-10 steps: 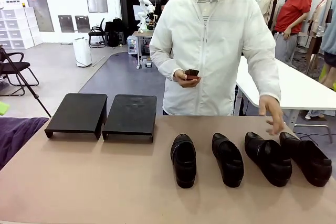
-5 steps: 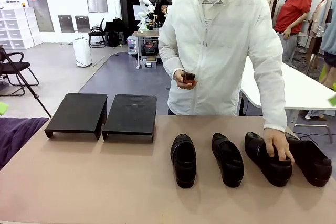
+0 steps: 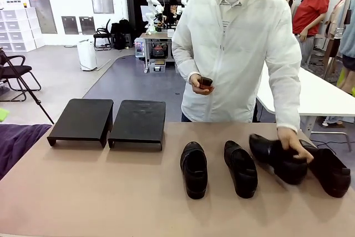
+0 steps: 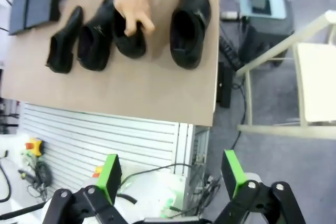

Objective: Organize the shoes by placing them on the stand.
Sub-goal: Pick up one Shoe and place it in the middle of the table.

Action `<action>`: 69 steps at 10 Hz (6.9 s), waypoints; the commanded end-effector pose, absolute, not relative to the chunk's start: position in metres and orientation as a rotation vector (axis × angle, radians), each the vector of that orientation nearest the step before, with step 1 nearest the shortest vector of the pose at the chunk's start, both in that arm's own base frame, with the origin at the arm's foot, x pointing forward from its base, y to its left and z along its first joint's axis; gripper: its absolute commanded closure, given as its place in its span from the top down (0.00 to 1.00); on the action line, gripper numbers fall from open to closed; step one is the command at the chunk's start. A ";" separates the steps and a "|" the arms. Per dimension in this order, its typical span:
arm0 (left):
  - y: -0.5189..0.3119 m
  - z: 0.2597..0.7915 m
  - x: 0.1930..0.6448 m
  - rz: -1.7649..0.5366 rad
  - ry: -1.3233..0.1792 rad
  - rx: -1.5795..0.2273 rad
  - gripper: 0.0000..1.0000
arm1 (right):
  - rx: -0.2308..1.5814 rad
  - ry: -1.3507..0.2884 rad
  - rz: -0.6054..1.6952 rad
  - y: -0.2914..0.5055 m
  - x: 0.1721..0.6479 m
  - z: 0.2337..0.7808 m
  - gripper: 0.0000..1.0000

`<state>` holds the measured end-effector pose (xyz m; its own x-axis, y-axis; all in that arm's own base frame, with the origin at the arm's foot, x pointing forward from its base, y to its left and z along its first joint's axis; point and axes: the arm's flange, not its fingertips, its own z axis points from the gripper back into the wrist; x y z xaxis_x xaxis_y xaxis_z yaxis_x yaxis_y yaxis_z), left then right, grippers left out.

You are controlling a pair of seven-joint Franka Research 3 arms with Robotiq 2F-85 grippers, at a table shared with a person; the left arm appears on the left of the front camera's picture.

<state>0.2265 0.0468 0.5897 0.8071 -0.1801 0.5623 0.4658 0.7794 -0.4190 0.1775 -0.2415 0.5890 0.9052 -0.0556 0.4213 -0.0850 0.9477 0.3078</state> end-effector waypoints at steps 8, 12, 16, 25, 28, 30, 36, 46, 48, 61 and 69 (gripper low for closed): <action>0.048 0.591 0.226 -0.385 -0.531 -0.595 1.00 | 0.352 -0.320 0.059 -0.107 0.258 0.598 1.00; 0.048 0.591 0.226 -0.385 -0.531 -0.595 1.00 | 0.203 -0.206 0.228 0.114 0.292 0.590 1.00; 0.048 0.591 0.226 -0.385 -0.531 -0.595 1.00 | 0.256 -0.301 0.077 0.060 0.321 0.588 1.00; 0.048 0.591 0.226 -0.385 -0.531 -0.595 1.00 | 0.467 -0.390 -0.369 -0.141 0.311 0.551 1.00; 0.048 0.591 0.226 -0.385 -0.531 -0.595 1.00 | 0.412 -0.363 -0.157 -0.011 0.350 0.558 1.00; 0.048 0.591 0.226 -0.385 -0.531 -0.595 1.00 | 0.403 -0.287 -0.038 0.045 0.371 0.546 1.00; 0.048 0.591 0.226 -0.385 -0.531 -0.595 1.00 | 0.423 -0.363 -0.158 -0.112 0.331 0.565 1.00; 0.048 0.591 0.226 -0.385 -0.531 -0.595 1.00 | 0.370 -0.210 0.071 -0.240 0.240 0.695 1.00; 0.048 0.591 0.226 -0.385 -0.531 -0.595 1.00 | 0.410 -0.231 0.006 -0.257 0.235 0.697 1.00; 0.048 0.591 0.226 -0.385 -0.531 -0.595 1.00 | 0.352 -0.241 0.195 -0.088 0.294 0.663 1.00; 0.048 0.591 0.226 -0.385 -0.531 -0.595 1.00 | 0.282 -0.154 0.187 0.257 0.348 0.508 1.00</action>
